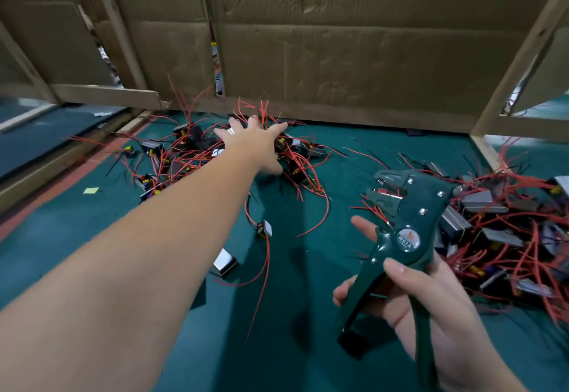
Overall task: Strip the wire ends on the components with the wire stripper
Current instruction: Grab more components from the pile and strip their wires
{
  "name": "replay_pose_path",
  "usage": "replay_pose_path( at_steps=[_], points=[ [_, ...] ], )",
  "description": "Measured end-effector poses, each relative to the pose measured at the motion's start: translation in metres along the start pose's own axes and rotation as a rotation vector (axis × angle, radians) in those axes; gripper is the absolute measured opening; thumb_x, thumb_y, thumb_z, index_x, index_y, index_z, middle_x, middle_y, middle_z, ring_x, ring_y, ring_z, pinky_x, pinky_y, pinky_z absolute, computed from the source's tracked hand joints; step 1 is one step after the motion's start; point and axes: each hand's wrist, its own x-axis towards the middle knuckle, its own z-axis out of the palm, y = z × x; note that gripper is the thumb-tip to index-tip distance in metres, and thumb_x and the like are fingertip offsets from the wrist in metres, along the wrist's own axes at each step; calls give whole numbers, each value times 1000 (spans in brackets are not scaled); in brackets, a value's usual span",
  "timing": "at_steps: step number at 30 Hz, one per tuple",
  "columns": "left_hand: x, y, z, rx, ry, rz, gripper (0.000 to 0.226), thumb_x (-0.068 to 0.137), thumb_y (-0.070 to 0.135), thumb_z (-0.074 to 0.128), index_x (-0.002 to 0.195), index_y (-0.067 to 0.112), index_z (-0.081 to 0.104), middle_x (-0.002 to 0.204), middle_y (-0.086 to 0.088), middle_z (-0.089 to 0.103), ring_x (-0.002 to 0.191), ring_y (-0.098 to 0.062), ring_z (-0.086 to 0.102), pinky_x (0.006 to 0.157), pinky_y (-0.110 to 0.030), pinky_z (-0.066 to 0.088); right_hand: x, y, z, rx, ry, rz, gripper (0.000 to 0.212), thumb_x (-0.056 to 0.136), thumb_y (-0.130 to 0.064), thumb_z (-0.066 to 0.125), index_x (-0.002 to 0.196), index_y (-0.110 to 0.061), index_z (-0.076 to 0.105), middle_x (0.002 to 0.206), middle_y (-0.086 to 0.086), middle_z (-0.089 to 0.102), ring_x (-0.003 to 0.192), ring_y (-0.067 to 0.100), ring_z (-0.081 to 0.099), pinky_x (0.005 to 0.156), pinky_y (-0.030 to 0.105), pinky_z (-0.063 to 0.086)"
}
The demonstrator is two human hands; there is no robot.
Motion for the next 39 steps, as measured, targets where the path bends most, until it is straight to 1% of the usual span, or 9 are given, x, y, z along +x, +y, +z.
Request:
replay_pose_path(
  at_steps=[3,6,13,19,23,28,30,35,39],
  points=[
    [15,-8,-2,-54,-64,10,93,60,61,73,137,56,22,143,-9,34,135,-50,18,99,-75,16,3,-1,1,34,2,37,40,68,-8,59,106,-15,71,91,21,70,62,50,62,64,60,51],
    [18,-11,0,-39,-5,60,80,59,64,75,127,45,38,123,-10,46,122,-39,38,98,-62,30,4,-4,0,59,8,61,40,66,-8,59,104,-12,71,104,22,68,61,50,61,63,59,50],
    [0,-18,13,-189,161,143,52,77,28,72,115,15,38,111,-15,43,91,-40,56,84,-46,46,5,-6,0,35,19,46,46,68,-9,57,114,-8,60,128,12,61,64,48,63,61,59,51],
    [-26,-46,-35,-475,390,218,45,74,16,76,109,12,48,95,0,56,88,-20,52,74,-24,37,3,-6,0,14,20,36,50,68,-10,61,117,-6,54,130,10,60,65,47,63,64,60,52],
    [-57,-66,-70,-406,403,241,49,69,20,80,108,16,49,95,-3,59,85,-21,51,72,-26,37,3,-7,0,47,33,34,52,74,-10,50,126,-3,46,131,12,58,63,47,64,62,58,53],
    [-92,-71,-85,-176,-167,204,62,62,32,83,109,22,43,92,4,60,82,-20,59,70,-31,49,2,-7,0,34,35,27,52,73,-12,51,125,-5,47,130,10,59,63,47,63,62,59,53],
    [-95,-68,-84,-181,-275,183,54,74,30,75,118,23,44,83,8,57,70,-11,58,59,-28,48,3,-6,-1,36,41,35,53,72,-12,52,124,-5,48,130,10,59,63,47,63,62,60,53],
    [-89,-69,-71,-210,-55,278,37,97,15,48,129,34,46,107,3,59,91,-21,59,68,-33,45,3,-8,-1,54,45,44,43,72,-12,52,115,-10,54,130,12,59,64,47,63,65,64,51],
    [-92,-67,-64,-428,151,388,78,86,21,69,138,55,21,109,8,57,79,-10,60,72,-23,42,4,-7,-2,58,34,69,54,71,-13,53,124,-3,47,130,12,59,64,47,63,64,62,52]
  ],
)
